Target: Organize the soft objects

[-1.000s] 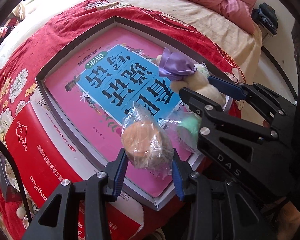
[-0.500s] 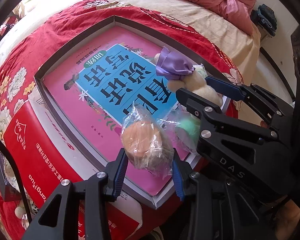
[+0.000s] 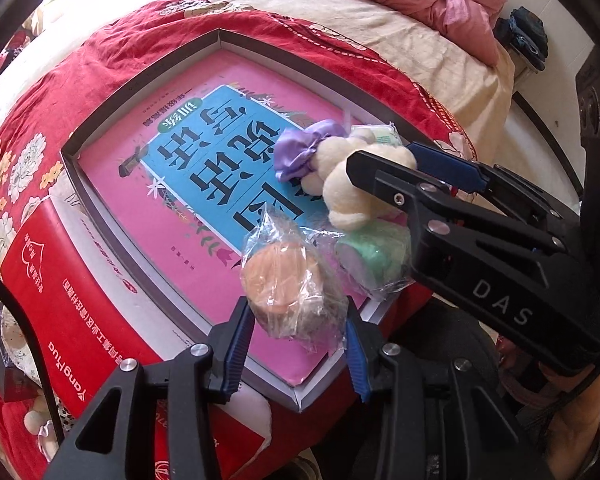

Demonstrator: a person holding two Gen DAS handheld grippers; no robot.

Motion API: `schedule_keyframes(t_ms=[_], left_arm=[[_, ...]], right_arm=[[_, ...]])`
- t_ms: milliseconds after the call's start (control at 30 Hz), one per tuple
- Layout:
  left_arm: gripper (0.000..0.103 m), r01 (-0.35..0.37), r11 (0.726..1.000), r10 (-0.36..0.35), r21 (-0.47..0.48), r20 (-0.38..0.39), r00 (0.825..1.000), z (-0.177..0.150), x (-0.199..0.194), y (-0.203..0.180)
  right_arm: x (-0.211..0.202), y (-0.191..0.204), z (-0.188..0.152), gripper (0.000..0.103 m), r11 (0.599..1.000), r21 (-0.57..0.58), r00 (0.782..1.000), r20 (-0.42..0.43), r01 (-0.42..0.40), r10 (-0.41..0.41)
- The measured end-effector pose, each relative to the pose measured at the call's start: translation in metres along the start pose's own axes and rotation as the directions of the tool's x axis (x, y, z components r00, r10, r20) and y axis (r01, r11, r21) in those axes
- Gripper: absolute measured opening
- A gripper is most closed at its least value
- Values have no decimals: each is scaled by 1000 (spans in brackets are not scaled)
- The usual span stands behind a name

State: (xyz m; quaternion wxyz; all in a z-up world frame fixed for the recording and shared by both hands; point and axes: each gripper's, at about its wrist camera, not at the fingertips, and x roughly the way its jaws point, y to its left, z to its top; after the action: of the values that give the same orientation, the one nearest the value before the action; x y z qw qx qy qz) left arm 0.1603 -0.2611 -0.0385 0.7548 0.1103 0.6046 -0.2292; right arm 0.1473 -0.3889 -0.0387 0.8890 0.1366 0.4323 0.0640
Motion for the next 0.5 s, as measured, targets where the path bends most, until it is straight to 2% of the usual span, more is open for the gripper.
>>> schedule_keyframes(t_ms=[233, 333, 500], left_arm=[[45, 16, 1000, -16, -19, 13, 1000, 0, -2, 1], [48, 27, 999, -27, -21, 15, 1000, 0, -2, 1], [49, 37, 999, -37, -31, 24, 999, 0, -3, 2]], right_arm=[[-4, -5, 1, 57, 999, 24, 1000, 18, 23, -23], [-6, -8, 1, 69, 998, 38, 998, 24, 51, -52], [-11, -15, 2, 69, 996, 69, 997, 44, 60, -63]])
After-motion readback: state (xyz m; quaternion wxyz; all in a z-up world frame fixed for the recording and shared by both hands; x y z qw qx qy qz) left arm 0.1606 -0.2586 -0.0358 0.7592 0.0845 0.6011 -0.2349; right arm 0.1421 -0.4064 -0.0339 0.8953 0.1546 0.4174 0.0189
